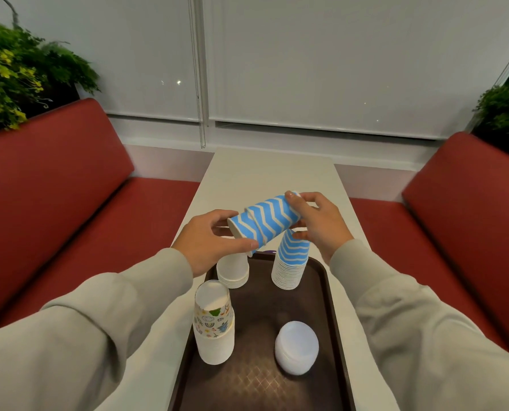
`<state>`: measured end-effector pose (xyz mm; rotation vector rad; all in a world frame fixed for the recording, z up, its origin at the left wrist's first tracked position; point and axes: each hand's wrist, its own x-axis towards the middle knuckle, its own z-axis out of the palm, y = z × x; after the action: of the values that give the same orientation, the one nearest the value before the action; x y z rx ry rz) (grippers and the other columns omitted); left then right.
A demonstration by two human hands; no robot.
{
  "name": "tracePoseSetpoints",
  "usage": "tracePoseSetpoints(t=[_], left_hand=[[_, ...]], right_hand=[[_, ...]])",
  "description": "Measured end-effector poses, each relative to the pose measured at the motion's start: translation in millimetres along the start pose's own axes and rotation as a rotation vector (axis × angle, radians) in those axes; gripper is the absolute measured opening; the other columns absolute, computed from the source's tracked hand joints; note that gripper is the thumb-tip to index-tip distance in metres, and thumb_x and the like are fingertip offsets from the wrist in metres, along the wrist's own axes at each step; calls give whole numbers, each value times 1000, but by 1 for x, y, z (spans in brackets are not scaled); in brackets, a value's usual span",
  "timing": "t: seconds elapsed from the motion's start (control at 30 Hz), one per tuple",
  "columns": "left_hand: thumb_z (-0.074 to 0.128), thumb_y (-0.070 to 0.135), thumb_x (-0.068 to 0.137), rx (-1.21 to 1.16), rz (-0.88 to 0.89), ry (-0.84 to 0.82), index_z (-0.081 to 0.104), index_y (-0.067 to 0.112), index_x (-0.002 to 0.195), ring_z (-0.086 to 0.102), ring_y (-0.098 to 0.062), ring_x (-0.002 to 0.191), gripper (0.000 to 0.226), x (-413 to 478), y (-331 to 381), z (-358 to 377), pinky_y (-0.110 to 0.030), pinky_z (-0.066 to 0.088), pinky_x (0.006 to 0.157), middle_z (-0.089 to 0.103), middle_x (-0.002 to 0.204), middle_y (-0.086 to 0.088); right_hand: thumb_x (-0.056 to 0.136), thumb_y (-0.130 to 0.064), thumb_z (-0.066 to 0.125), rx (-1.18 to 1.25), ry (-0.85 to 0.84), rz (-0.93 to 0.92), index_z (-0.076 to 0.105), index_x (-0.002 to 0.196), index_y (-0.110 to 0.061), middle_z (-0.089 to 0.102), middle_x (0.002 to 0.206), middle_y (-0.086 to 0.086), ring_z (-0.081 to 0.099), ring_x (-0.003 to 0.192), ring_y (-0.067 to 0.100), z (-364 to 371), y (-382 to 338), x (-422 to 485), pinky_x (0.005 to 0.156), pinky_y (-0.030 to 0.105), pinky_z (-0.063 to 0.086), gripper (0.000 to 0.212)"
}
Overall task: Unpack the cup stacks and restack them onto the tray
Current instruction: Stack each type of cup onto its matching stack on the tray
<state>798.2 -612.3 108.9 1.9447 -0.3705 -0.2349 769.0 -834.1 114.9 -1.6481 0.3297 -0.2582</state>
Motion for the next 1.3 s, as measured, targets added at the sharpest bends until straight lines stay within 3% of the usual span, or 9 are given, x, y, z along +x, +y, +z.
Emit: tracePoseSetpoints(t=[0.17,0.27,0.33,0.57,0.8,0.97,1.07,1.2,1.3], left_hand=[[88,32,70,50,-43,78,63,26,122,65,-6,102,58,1,-7,-12,-27,54,84,68,112,10],[88,29,70,36,-64,119,59,24,128,65,-13,107,65,3,-11,-16,-39,55,95,67,119,6],[87,28,73,42,-73,120,58,23,132,65,-14,108,67,5,-12,-16,-40,55,96,66,121,4],[83,29,78,53,-54,117,61,23,127,64,-7,102,55,6,-8,-8,-22,51,77,67,116,7],[82,31,77,33,-59,108,60,25,126,63,-3,101,55,7,-5,-2,-21,50,76,67,115,9],[84,29,76,-5,-77,100,54,28,121,63,-6,101,54,6,0,3,-25,50,81,62,116,10],[85,30,76,-9,-70,84,52,26,125,62,-9,104,59,5,8,8,-28,49,85,60,118,8],[86,29,73,9,-31,52,54,26,123,62,-14,109,60,4,17,15,-36,52,95,62,119,7],[88,32,70,58,-4,22,54,29,122,58,-12,114,63,4,19,19,-33,49,96,62,120,11]], right_hand=[[85,-54,71,-132,180,-129,59,104,-31,70,103,2,68,89,19,-26,-10,15,72,35,55,32],[85,-50,73,-256,228,-220,59,104,-32,66,104,-4,64,90,11,-36,-17,17,71,24,49,30],[86,-47,74,-353,215,-254,58,110,-28,62,105,-4,61,85,9,-39,-18,19,67,21,45,35],[85,-46,75,-759,88,-254,56,115,-21,58,109,5,56,95,26,-34,14,18,79,34,46,43],[94,-44,63,-970,-19,-166,53,122,-19,51,126,6,52,112,28,-25,52,9,96,43,47,39],[95,-51,58,-749,107,-275,59,121,-24,55,125,-3,55,111,17,-20,25,-1,91,34,49,38],[89,-62,61,-407,-44,-149,54,122,-32,63,113,-10,62,99,5,-10,-2,-12,74,22,50,46],[74,-71,69,-269,-159,-78,48,131,-37,67,118,-7,65,109,13,1,-11,-16,94,40,55,70],[68,-68,75,-241,-125,-89,48,131,-37,67,120,-3,66,108,14,3,-12,-14,96,44,55,76]])
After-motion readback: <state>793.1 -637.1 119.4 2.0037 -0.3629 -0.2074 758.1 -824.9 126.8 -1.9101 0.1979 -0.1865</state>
